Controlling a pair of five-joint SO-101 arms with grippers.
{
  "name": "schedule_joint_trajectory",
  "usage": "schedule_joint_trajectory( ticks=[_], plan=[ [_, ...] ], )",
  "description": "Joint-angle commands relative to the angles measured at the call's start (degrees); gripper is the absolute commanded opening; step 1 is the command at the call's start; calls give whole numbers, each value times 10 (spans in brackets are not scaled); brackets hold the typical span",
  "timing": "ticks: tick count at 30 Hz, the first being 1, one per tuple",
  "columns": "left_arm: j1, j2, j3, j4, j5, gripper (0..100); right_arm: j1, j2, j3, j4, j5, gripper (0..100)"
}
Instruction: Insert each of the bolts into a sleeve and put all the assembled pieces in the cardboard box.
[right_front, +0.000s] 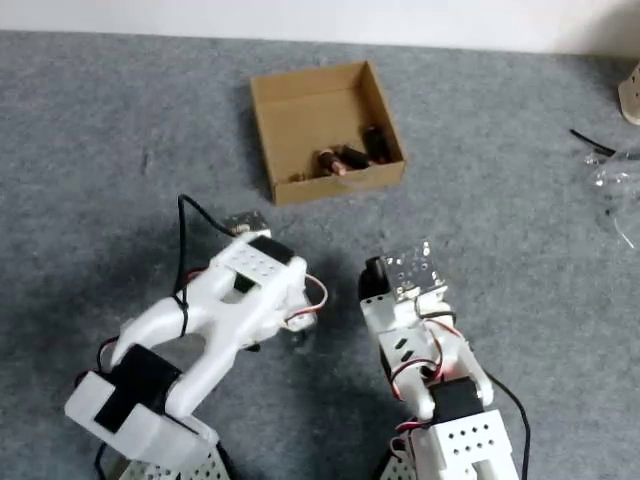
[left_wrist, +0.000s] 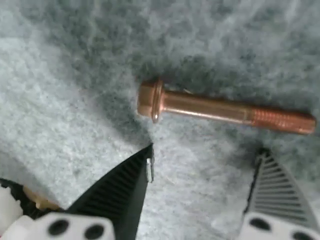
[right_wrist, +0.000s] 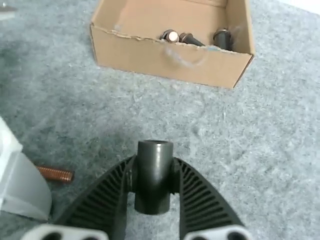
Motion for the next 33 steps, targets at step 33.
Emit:
schedule_joint_trajectory(
  ticks=[33],
  plan=[
    [-25,-184,42,-36,37,312,6,-10,9,-50,8,5]
  ],
)
